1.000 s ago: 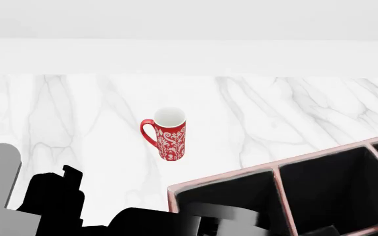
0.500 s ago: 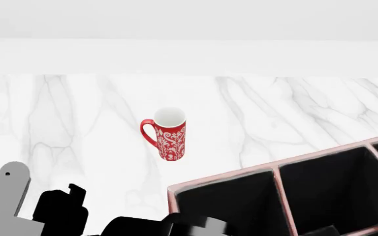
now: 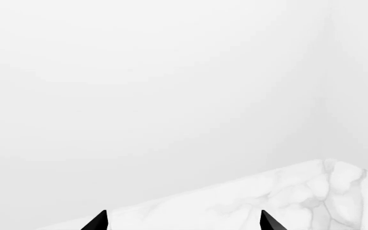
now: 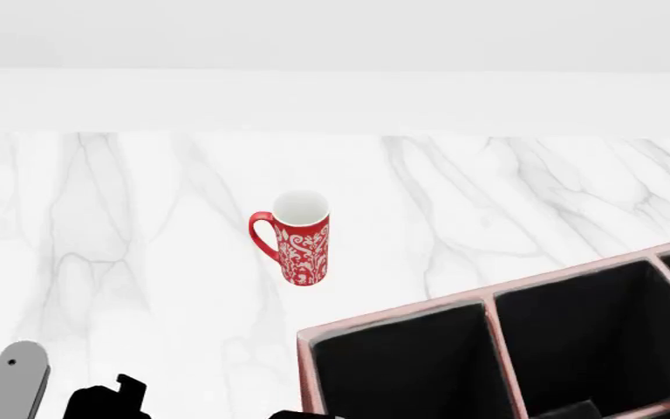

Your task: Pick up the book and place it in the right compartment of the caddy.

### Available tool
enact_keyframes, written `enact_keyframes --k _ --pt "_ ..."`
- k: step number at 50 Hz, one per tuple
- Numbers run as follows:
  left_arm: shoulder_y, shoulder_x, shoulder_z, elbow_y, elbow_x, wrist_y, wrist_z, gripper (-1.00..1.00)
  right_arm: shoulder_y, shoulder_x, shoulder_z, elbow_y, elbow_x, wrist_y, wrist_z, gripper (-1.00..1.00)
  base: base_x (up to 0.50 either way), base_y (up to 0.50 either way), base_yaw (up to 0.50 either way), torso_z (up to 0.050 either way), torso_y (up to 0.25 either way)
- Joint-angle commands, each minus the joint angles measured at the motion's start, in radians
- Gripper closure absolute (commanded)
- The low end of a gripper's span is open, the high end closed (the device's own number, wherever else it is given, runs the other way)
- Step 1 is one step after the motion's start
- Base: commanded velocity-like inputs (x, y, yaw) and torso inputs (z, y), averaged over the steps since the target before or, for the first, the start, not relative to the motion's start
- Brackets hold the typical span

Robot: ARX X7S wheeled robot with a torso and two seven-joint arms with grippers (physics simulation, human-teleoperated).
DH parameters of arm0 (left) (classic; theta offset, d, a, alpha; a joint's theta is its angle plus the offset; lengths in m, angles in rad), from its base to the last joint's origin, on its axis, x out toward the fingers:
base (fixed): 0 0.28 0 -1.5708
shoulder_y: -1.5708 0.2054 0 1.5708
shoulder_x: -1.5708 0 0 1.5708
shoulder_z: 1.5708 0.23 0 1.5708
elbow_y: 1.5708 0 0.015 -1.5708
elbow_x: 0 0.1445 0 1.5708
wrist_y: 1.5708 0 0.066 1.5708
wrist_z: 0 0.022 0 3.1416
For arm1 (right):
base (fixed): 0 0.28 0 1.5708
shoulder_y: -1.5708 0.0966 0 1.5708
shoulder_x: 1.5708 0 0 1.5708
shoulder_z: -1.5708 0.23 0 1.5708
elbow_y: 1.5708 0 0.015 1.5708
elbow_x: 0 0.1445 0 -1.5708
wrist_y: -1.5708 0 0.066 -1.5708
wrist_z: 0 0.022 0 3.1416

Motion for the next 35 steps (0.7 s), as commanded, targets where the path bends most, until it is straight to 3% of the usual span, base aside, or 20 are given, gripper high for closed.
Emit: enact_keyframes --k 1,35 --pt "0.002 0.004 0.005 -0.001 0.006 0.007 0.003 -1.00 -0.024 -0.002 -0.040 0.047 -0.018 -0.041 -0.021 -1.00 0.00 0.00 0.00 0.000 0.000" --pt "0.006 -0.001 0.019 0.008 0.008 0.007 -0.008 -1.00 -0.048 0.000 -0.108 0.170 -0.048 -0.095 -0.060 -1.00 0.00 0.00 0.00 0.000 0.000"
